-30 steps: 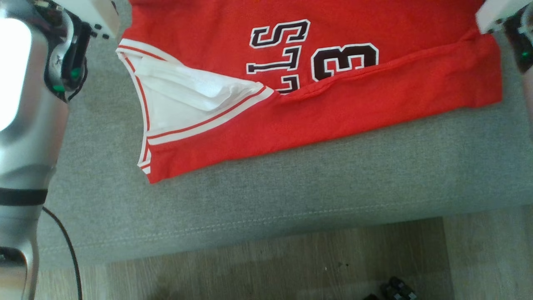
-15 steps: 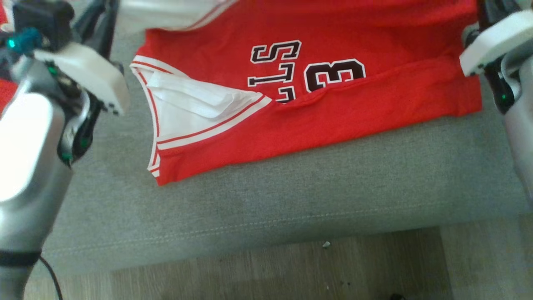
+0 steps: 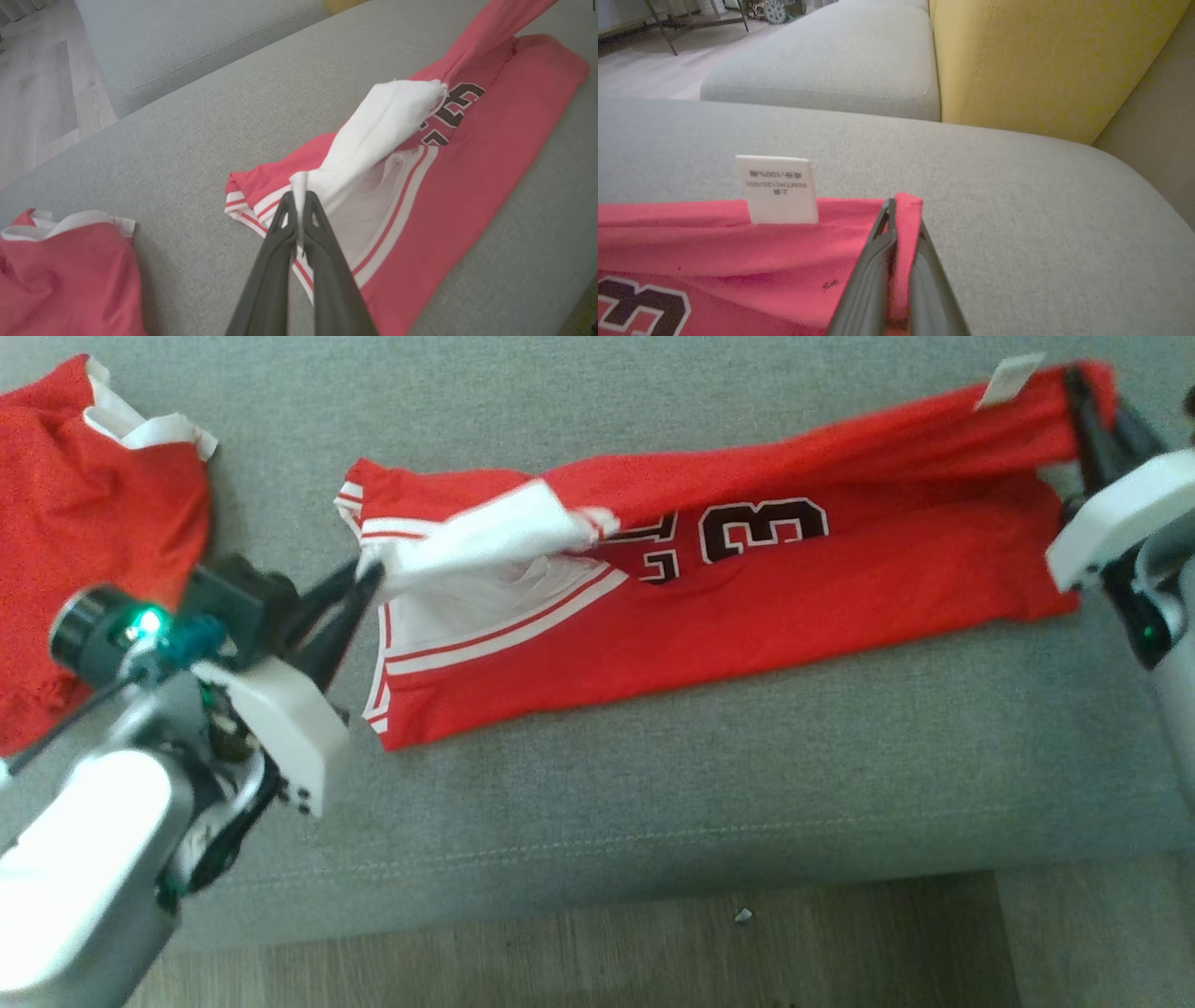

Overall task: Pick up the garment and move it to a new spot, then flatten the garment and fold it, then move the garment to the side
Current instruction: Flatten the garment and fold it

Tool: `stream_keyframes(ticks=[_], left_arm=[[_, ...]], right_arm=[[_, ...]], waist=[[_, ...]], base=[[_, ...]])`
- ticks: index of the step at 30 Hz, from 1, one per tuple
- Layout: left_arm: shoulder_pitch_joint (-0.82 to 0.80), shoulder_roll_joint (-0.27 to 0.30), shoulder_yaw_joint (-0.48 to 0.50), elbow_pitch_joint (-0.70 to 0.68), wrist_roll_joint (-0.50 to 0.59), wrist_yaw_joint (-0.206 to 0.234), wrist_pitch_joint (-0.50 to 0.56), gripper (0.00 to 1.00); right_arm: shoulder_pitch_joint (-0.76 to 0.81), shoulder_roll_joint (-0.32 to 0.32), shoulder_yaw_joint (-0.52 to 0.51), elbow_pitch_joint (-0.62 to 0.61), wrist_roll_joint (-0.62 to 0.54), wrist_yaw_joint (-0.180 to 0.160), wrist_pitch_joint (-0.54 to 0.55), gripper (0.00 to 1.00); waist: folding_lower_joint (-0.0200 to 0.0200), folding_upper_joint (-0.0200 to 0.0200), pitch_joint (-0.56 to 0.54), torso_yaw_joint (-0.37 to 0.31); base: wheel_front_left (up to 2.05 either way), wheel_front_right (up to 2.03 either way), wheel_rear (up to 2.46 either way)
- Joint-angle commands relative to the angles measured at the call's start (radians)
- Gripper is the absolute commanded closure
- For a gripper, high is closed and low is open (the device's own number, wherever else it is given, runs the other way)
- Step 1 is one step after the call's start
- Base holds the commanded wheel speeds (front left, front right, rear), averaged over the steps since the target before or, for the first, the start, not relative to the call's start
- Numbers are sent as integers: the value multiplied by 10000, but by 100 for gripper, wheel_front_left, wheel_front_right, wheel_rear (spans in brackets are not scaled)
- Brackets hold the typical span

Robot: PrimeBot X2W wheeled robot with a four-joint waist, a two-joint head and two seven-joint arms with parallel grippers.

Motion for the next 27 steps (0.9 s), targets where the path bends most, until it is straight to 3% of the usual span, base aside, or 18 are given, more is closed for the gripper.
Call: stream_keyframes(ticks=[1,14,15,16,17,18,21,22,23,24,27], left_arm=[[-48,574,384,-501,-5,110,144,100],[828,689,-422,-900,-74,-32,715,100],[881,678,-465,-880,-111,-35,763,100],[945,670,-514,-851,-173,-48,837,100],[1010,674,-564,-826,-244,-73,922,100],[1010,674,-564,-826,-244,-73,922,100],[1159,717,-579,-756,-420,-32,1087,58],[1199,733,-554,-747,-461,-2,1085,39],[1240,723,-480,-753,-516,74,1022,11],[1292,693,-399,-751,-622,146,973,0],[1368,587,-81,-807,-821,406,638,0]], right_arm=[[461,-284,327,-483,226,33,370,100],[1826,-1376,1041,-2770,1815,33,2818,100],[1929,-1434,1061,-2928,1941,33,3061,85],[2036,-1500,1097,-3097,2042,33,3306,9],[2141,-1563,1099,-3264,2163,33,3526,0],[2141,-1563,1099,-3264,2163,33,3526,0],[2395,-1779,966,-3755,2436,33,4001,0],[2448,-1836,828,-3898,2504,33,4049,0],[2481,-1886,655,-4025,2521,33,4052,0],[2505,-1927,481,-4141,2473,33,4031,0],[2590,-1829,-145,-4491,2343,33,3878,0]], waist=[[0,-1,-66,6],[0,-1,-378,-237],[0,-1,-408,-267],[0,-1,-442,-292],[0,-1,-476,-314],[0,-1,-476,-314],[0,-1,-590,-362],[0,-1,-634,-380],[0,-1,-658,-394],[0,-1,-687,-403],[0,-1,-816,-422]], base=[[0,0,0],[0,0,0],[0,0,0],[0,0,0],[0,0,0],[0,0,0],[0,0,0],[0,0,0],[0,0,0],[0,0,0],[0,0,0]])
